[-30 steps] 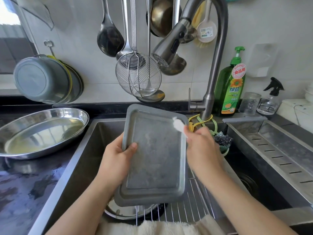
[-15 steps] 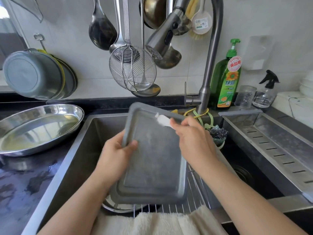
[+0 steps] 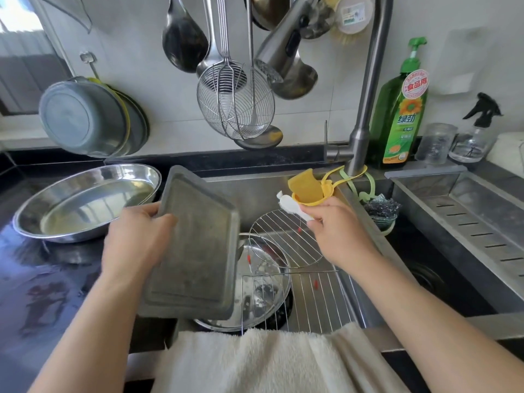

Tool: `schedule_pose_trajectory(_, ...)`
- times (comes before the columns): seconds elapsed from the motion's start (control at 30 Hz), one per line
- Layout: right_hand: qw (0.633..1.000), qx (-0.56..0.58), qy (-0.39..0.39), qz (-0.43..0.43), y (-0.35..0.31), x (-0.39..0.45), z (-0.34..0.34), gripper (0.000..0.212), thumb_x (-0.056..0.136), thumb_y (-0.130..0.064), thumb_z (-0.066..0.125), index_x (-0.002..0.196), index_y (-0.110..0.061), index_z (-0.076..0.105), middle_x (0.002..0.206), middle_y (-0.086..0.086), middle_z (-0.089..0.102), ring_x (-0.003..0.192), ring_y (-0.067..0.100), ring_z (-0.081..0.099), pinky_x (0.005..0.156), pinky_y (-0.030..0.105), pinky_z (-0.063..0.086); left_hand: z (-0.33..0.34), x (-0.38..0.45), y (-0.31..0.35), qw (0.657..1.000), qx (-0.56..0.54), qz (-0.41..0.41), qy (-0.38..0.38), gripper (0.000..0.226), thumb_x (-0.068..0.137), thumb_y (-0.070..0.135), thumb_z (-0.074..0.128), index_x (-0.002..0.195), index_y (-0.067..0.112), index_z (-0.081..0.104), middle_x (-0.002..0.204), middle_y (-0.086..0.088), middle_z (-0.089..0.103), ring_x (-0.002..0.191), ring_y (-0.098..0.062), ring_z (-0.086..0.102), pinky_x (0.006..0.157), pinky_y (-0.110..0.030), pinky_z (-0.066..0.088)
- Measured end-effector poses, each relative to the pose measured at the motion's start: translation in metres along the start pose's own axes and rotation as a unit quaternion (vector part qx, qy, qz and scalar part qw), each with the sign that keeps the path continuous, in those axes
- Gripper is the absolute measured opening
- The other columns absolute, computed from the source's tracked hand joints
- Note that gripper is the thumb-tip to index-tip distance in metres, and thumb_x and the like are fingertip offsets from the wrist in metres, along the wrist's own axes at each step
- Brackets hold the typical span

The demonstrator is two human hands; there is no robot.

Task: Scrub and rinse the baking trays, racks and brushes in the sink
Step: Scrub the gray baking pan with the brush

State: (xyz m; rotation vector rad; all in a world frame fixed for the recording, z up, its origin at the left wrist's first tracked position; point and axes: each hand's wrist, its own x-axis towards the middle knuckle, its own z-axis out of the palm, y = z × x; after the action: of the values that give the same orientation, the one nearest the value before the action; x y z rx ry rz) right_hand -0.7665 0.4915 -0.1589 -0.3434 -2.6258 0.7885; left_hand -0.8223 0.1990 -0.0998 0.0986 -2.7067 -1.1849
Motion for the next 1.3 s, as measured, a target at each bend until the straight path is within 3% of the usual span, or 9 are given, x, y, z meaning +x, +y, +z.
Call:
schedule_pose_trajectory(0.13,0.999,-0.016,-0.039,0.003,-0.007,-0.002,0.003,0.04,0.103,-0.017,0.057,0.14,-0.031,0.06,0.128,-0.007,0.052,0.105,0.016,0.051,0.09,0.033,0.047,0.003,-0.006,0.001,0.99,0.125,0.034,0.047,0.008,0.086,0.024,0.057,0.08,0.027,0.062,0.073,-0.004,0.06,0.072,-0.035,0.054,0.068,-0.037,0.045)
schedule_pose_trajectory(0.3,0.997,-0.026,-0.072,-0.01,-0.01,-0.002,0.005,0.041,0.103,-0.016,0.057,0.142,-0.029,0.058,0.121,-0.004,0.05,0.101,0.017,0.049,0.082,0.031,0.042,0.047,0.016,-0.031,0.993,0.095,0.004,-0.069,0.015,0.086,0.02,0.053,0.088,0.021,0.068,0.079,-0.002,0.07,0.083,-0.032,0.066,0.07,-0.04,0.055)
schedule_pose_trajectory(0.5,0.996,-0.017,-0.087,-0.009,-0.011,-0.003,0.005,0.04,0.104,-0.014,0.055,0.142,-0.025,0.059,0.111,-0.003,0.047,0.097,0.017,0.049,0.079,0.028,0.037,0.076,0.037,-0.055,0.975,0.094,-0.015,-0.203,0.045,0.101,0.023,0.059,0.144,0.013,0.053,0.14,-0.01,0.062,0.126,-0.031,0.059,0.103,-0.039,0.048)
schedule_pose_trajectory(0.63,0.994,-0.038,-0.103,-0.012,-0.009,-0.002,0.006,0.04,0.103,-0.015,0.055,0.141,-0.027,0.06,0.109,-0.003,0.048,0.097,0.019,0.05,0.079,0.032,0.04,0.078,0.028,-0.05,0.953,0.156,-0.084,-0.245,0.037,0.109,0.015,0.043,0.14,0.0,0.056,0.14,-0.019,0.06,0.112,-0.029,0.058,0.085,-0.03,0.048)
schedule_pose_trajectory(0.73,0.991,-0.05,-0.127,0.0,-0.007,-0.001,0.006,0.041,0.102,-0.017,0.057,0.142,-0.029,0.059,0.11,-0.003,0.048,0.1,0.022,0.053,0.083,0.034,0.045,0.078,0.02,-0.046,0.876,0.354,0.012,-0.328,0.038,0.109,0.007,0.036,0.141,0.0,0.056,0.145,-0.019,0.057,0.131,-0.036,0.055,0.103,-0.037,0.045)
schedule_pose_trajectory(0.9,0.983,-0.047,-0.173,0.044,-0.004,0.0,0.004,0.041,0.095,-0.019,0.068,0.135,-0.03,0.064,0.108,0.0,0.062,0.092,0.025,0.061,0.076,0.034,0.052,0.079,0.025,-0.054,0.943,0.258,0.017,-0.21,0.037,0.102,0.019,0.045,0.134,0.014,0.062,0.136,-0.014,0.062,0.123,-0.035,0.058,0.099,-0.042,0.051)
schedule_pose_trajectory(1.07,0.991,0.038,-0.097,0.081,-0.015,-0.006,-0.023,0.027,0.104,-0.021,0.051,0.078,-0.015,0.058,0.064,0.001,0.05,0.054,0.018,0.047,0.053,0.036,0.046,0.062,0.0,-0.01,0.952,0.26,0.139,-0.087,0.031,0.096,0.017,0.046,0.109,0.027,0.073,0.109,0.0,0.071,0.101,-0.028,0.065,0.079,-0.037,0.054)
schedule_pose_trajectory(1.2,0.966,0.187,-0.118,0.134,-0.014,0.011,-0.092,0.022,0.107,-0.021,0.046,0.098,-0.012,0.065,0.075,0.008,0.063,0.056,0.02,0.064,0.055,0.037,0.061,0.064,0.005,0.084,0.94,0.225,0.199,-0.16,0.027,0.09,0.022,0.047,0.074,0.031,0.068,0.082,0.004,0.068,0.081,-0.027,0.061,0.074,-0.037,0.051)
schedule_pose_trajectory(1.3,0.942,0.277,-0.072,0.175,0.007,0.03,-0.155,0.019,0.105,-0.014,0.05,0.112,-0.006,0.065,0.079,0.008,0.056,0.056,0.017,0.057,0.046,0.027,0.052,0.085,-0.011,0.163,0.922,0.188,0.289,-0.177,0.028,0.094,0.019,0.049,0.09,0.033,0.073,0.089,0.006,0.07,0.078,-0.019,0.059,0.08,-0.035,0.053)
